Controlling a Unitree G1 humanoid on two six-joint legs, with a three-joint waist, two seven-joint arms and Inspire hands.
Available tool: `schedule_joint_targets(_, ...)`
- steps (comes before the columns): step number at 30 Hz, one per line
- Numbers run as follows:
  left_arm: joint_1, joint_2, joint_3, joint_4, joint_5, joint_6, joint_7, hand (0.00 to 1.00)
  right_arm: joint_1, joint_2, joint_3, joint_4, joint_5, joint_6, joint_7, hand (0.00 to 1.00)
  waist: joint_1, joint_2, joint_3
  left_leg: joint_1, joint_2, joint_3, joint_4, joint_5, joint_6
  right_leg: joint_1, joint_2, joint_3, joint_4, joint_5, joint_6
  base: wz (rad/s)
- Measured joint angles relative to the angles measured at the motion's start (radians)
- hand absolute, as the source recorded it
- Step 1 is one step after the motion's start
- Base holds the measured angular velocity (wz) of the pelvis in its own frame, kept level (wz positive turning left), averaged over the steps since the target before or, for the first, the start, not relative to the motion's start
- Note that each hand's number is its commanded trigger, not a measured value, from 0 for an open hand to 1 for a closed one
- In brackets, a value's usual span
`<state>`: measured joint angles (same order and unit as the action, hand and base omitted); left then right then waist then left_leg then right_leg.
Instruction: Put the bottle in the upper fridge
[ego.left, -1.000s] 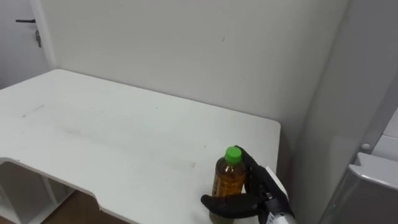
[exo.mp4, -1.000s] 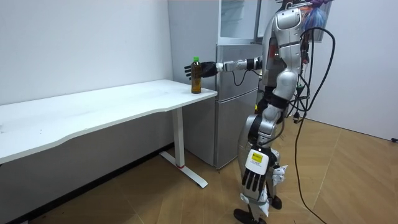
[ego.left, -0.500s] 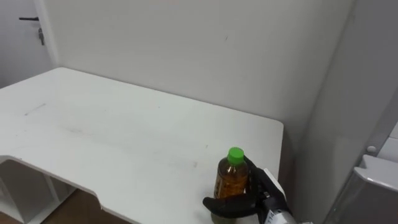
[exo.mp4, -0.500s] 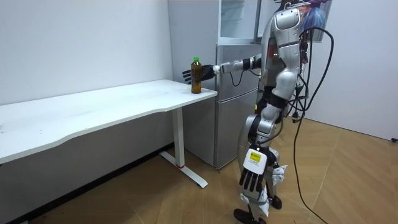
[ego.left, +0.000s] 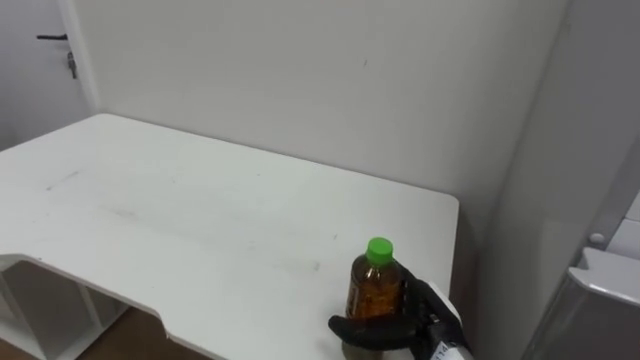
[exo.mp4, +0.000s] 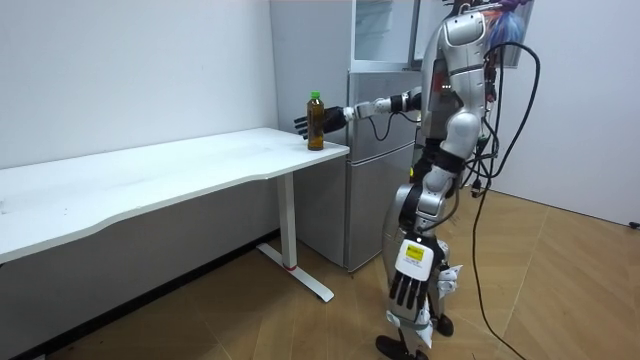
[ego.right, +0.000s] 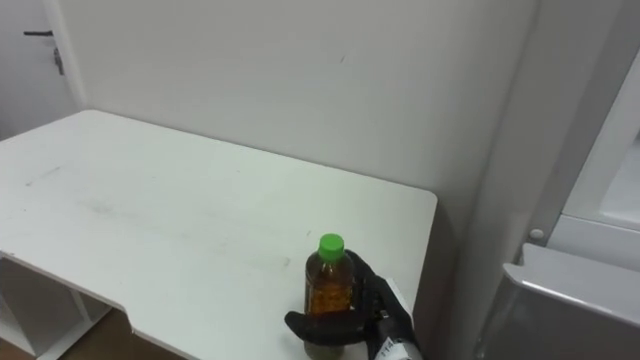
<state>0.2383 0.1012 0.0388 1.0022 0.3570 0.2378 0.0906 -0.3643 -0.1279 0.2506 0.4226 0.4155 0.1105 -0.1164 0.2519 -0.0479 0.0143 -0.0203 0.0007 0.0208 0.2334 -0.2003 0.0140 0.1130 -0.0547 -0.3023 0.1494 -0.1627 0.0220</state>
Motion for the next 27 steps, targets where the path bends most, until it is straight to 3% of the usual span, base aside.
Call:
schedule_joint_targets(23, 0.007, 0.001, 0.019, 0.0, -0.002, -0.007, -0.035, 0.0, 0.0, -0.001, 0.0, 0.02, 0.012, 0.0, -0.001, 1.0, -0.001, 0.0, -0.0003, 0.009, 0.0, 0.001, 0.003, 0.0, 0.0, 0.007, 0.0, 0.001, 0.0, 0.0, 0.001, 0.0)
schedule_joint_targets(27, 0.007, 0.003, 0.016, 0.0, -0.001, -0.007, -0.033, 0.0, 0.0, -0.005, 0.001, 0.013, 0.007, 0.0, -0.001, 1.0, -0.005, -0.001, -0.0039, -0.001, 0.0, -0.001, 0.004, 0.0, 0.0, -0.001, 0.0, 0.001, 0.0, 0.0, 0.001, 0.0)
